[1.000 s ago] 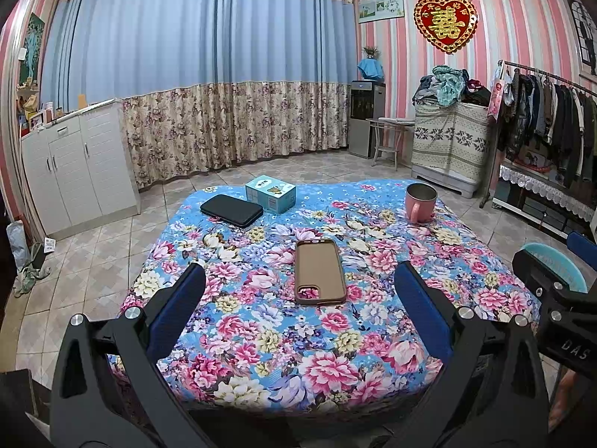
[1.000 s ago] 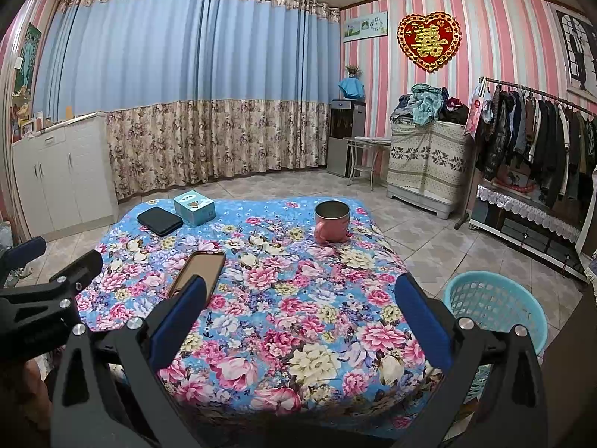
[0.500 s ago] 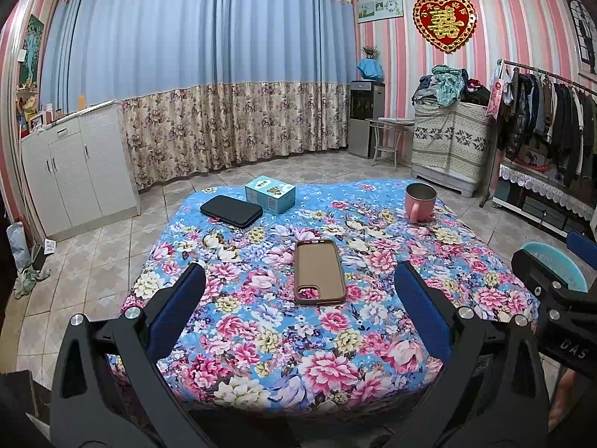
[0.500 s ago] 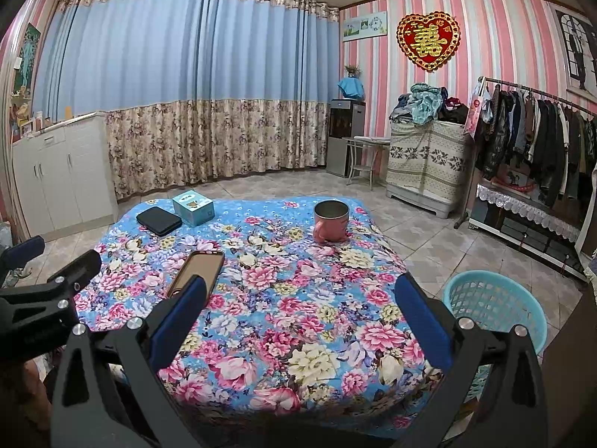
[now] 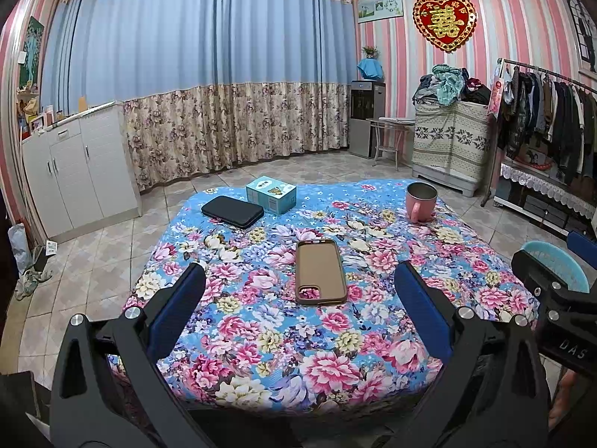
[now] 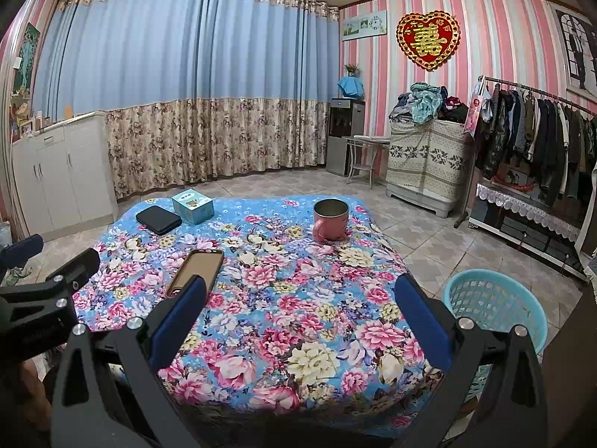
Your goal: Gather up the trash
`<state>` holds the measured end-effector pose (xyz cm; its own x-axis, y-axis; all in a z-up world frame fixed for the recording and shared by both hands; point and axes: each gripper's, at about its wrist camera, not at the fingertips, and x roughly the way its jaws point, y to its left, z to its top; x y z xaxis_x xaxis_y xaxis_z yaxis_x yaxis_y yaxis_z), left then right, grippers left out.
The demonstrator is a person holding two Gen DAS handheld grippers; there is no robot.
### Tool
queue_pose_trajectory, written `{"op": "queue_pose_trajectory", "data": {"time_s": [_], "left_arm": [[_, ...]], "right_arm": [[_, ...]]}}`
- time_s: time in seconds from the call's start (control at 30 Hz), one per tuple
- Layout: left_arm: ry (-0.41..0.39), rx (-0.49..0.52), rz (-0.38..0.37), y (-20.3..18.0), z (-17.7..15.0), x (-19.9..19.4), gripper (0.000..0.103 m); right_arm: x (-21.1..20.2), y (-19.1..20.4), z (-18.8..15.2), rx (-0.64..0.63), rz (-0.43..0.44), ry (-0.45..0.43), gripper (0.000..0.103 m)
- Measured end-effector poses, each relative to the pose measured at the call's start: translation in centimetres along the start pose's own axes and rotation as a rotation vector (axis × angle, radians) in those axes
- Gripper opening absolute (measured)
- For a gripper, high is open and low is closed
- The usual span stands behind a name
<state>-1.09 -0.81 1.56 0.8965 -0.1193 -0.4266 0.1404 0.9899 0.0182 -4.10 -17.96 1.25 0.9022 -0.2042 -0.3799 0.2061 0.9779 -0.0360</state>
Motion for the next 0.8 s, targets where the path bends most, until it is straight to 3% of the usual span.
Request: {"op": "queue_pose_trajectory", "data": {"time_s": [0.8], "left_arm": [[-0.004, 0.008, 0.002, 0.22, -0.15, 0.13, 0.098]], "right_arm": [[0.08, -0.10, 0.03, 0.002, 0.000, 0.003, 0.099]]}}
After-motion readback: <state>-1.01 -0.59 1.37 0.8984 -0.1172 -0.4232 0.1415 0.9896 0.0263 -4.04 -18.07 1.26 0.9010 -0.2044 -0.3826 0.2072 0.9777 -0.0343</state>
